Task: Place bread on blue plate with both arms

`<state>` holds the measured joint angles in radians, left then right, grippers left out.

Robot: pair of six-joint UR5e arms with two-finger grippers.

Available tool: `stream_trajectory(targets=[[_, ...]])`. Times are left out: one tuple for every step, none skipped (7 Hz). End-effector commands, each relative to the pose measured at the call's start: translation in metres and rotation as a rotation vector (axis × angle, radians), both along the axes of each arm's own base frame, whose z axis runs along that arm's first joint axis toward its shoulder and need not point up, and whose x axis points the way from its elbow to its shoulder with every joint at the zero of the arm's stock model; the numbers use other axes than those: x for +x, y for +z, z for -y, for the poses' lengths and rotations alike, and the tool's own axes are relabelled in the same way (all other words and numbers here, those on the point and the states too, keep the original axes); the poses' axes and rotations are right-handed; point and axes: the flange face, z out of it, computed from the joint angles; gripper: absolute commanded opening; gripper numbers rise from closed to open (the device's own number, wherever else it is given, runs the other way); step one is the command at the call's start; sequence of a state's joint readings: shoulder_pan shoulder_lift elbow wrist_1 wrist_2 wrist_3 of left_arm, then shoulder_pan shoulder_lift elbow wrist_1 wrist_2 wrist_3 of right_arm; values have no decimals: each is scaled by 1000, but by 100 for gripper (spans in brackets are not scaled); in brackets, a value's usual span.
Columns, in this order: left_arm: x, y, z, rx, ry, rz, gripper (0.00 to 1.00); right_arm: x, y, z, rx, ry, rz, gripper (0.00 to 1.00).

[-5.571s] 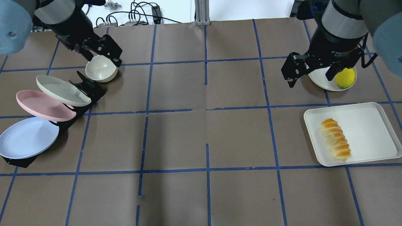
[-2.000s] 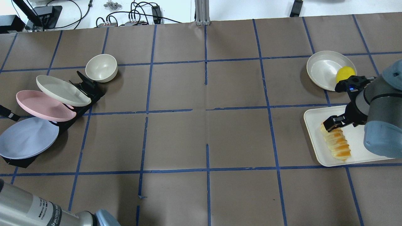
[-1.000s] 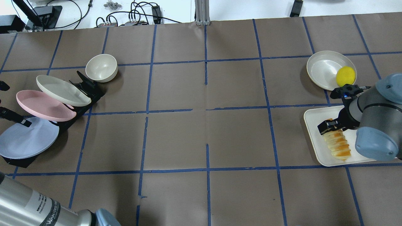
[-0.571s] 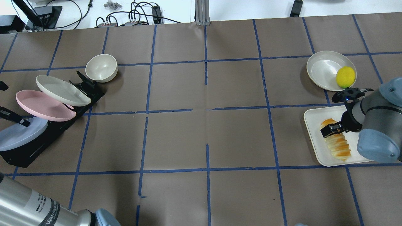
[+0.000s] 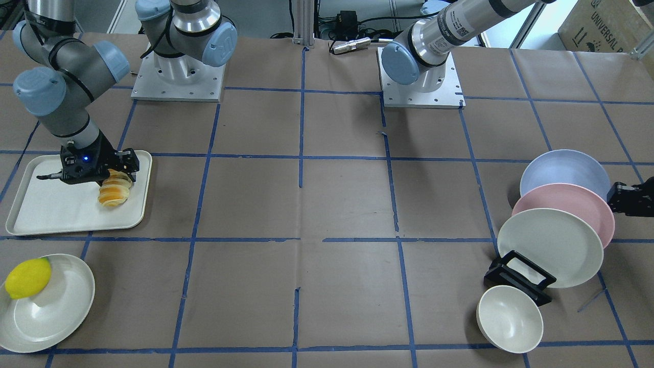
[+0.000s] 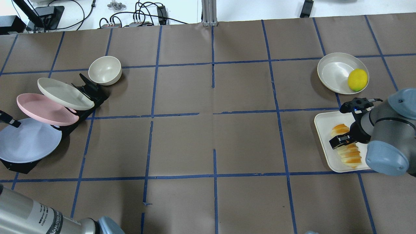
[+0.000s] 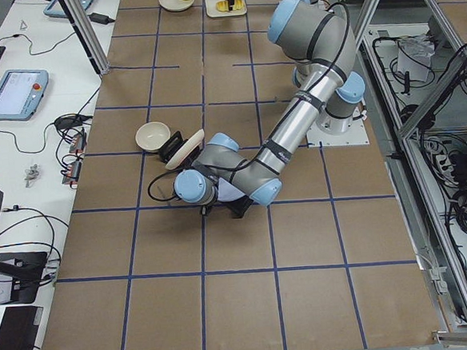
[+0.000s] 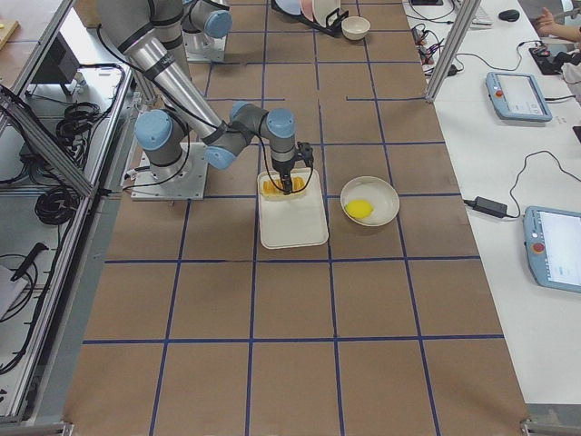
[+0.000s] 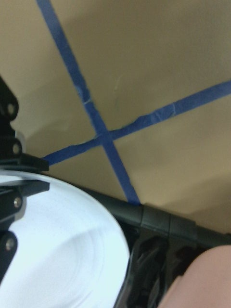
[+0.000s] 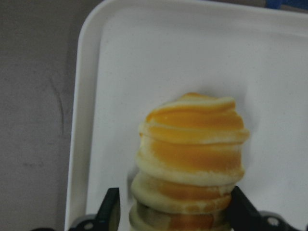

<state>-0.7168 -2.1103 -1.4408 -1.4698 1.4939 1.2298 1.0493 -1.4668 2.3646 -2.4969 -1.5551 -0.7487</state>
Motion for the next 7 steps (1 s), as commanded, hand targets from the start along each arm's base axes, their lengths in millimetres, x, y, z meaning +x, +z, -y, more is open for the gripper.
stream_trajectory(targets=[[-26,75,-23,19,2,-2,0,-7,3,-2,29,36,-66,7],[-41,111,-45,60,1,-9,0,-7,3,-2,28,33,-67,6],[-60,149,-67,79,11,-23,0,-6,7,-2,20,38,-72,5],[-87,185,-87,87,44,-12,0,-6,9,-2,18,40,-75,5],[-108,197,-89,99,99,-1,0,-7,13,0,10,40,-80,5],[-144,194,-72,114,121,-7,0,-6,30,-2,-22,39,-94,6],[-199,189,-45,124,129,-14,0,0,62,-9,-55,33,-111,6]])
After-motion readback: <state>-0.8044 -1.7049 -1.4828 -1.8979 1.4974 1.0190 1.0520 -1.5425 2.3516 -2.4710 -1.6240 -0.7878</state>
